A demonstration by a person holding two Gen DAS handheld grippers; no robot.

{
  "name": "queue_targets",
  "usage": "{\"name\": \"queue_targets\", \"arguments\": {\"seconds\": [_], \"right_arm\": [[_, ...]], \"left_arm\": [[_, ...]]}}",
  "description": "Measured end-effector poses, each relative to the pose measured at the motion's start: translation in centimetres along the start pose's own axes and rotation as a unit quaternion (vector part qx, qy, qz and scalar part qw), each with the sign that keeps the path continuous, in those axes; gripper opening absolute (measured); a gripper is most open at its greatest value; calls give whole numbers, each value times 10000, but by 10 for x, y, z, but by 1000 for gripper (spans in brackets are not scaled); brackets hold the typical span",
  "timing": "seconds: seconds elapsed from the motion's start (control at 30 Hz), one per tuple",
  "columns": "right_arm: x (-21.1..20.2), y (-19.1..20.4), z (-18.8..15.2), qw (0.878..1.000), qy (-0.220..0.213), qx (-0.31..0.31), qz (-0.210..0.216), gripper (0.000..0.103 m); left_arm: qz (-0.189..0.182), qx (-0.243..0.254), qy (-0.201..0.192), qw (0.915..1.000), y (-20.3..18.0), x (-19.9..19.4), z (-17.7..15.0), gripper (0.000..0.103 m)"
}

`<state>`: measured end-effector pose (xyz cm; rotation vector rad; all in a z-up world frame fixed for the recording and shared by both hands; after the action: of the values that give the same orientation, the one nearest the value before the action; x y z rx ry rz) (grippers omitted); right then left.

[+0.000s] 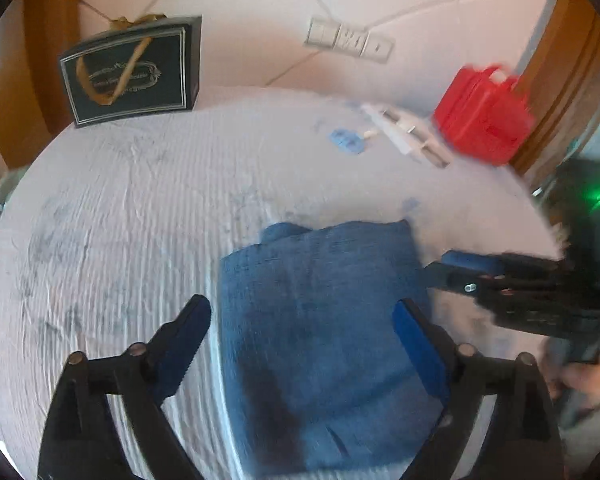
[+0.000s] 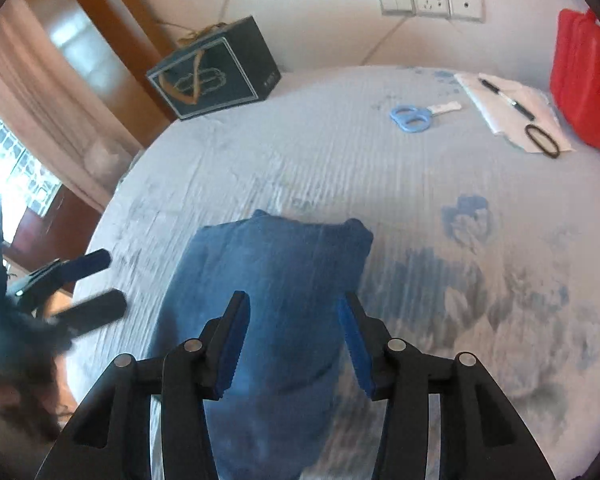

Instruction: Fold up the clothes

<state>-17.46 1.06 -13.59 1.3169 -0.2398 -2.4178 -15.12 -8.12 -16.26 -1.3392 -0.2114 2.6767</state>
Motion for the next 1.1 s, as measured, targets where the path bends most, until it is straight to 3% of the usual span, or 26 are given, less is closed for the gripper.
{"name": "queue_targets", "arguments": {"seconds": [0.1,0.17,0.3,0.43,0.63,0.73,0.87,1.03,1.07,1.1], "right_arm": [[23,-9,0,9997,236,84,-39,29],[35,-14,-4,9992,369,131,-78,29],[59,-26,-12,9976,635,224,-156,28],[81,-36,-20,9954,874,315,-227,29],[8,-13,-29,9987,154,428,229,36],[-7,3,-53,9980,331,302,437,39],[12,1,-97,9955,858,350,174,41],[12,-6,-113,9935,899,669,199,49],[9,-6,-115,9932,896,713,205,50],[6,-5,-117,9932,880,732,206,51]], "left_arm": [[311,-77,626,9975,9,47,-17,27],[408,-136,852,9954,16,67,-28,22],[567,86,871,9945,16,83,-34,22],[407,-54,871,9954,18,74,-31,22],[17,-97,528,9986,8,16,-31,22],[-13,-10,593,9982,4,9,-46,24],[107,48,886,9960,9,25,-78,25],[352,280,780,9959,4,25,-83,28],[385,286,774,9958,3,23,-82,34],[384,271,756,9960,3,19,-81,49]]}}
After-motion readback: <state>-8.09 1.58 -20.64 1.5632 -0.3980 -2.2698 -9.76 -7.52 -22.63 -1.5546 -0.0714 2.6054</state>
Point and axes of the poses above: each gripper's, at about its wrist camera, not at the fingertips, and x roughly the way its jaws point, y to its left, z to its top, the point moved 6 cm from there along x, roughly the way its jaws point, and after that the axes turned 7 degrees about -y, right-handed, at the moved point
